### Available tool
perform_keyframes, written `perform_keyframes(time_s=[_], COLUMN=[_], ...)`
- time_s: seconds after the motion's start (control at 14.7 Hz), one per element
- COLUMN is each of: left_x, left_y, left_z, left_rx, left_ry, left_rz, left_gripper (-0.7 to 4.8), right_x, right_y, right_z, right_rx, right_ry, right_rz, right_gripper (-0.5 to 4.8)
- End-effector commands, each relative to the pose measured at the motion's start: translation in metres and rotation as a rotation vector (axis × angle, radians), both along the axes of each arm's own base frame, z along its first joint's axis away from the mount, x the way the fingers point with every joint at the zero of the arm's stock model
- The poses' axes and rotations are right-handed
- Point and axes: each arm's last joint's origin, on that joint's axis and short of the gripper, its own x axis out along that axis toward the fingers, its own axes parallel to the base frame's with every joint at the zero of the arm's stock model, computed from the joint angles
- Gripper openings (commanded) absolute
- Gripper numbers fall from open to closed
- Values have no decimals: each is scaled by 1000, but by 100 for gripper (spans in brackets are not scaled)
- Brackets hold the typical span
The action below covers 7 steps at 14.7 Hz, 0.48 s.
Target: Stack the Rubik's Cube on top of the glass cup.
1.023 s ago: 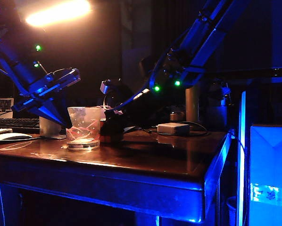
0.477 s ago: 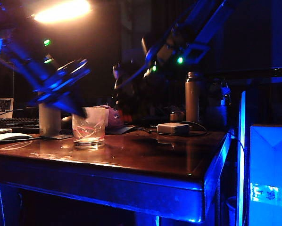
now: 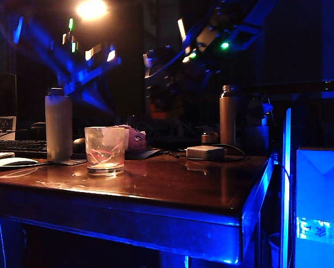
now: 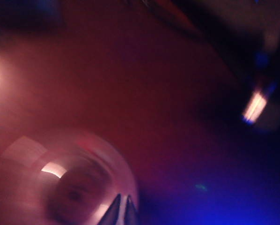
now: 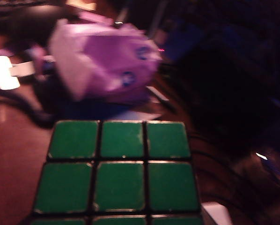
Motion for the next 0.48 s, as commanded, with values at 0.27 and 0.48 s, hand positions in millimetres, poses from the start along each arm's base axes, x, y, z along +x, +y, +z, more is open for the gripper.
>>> perform_keyframes(time_s=[0.27,0.48], left_x=[-44,-91], left_y=[18,46], left_z=[151,199], left_rx=[-2,5], left_ry=[-394,-478], left_rz=[46,119], left_gripper=[-3,-3], right_x=[-17,-24], right_y=[3,12], right_z=[34,38], right_rx=[245,332], right_ry=[92,155], right_rz=[276,409], right_gripper=[301,304])
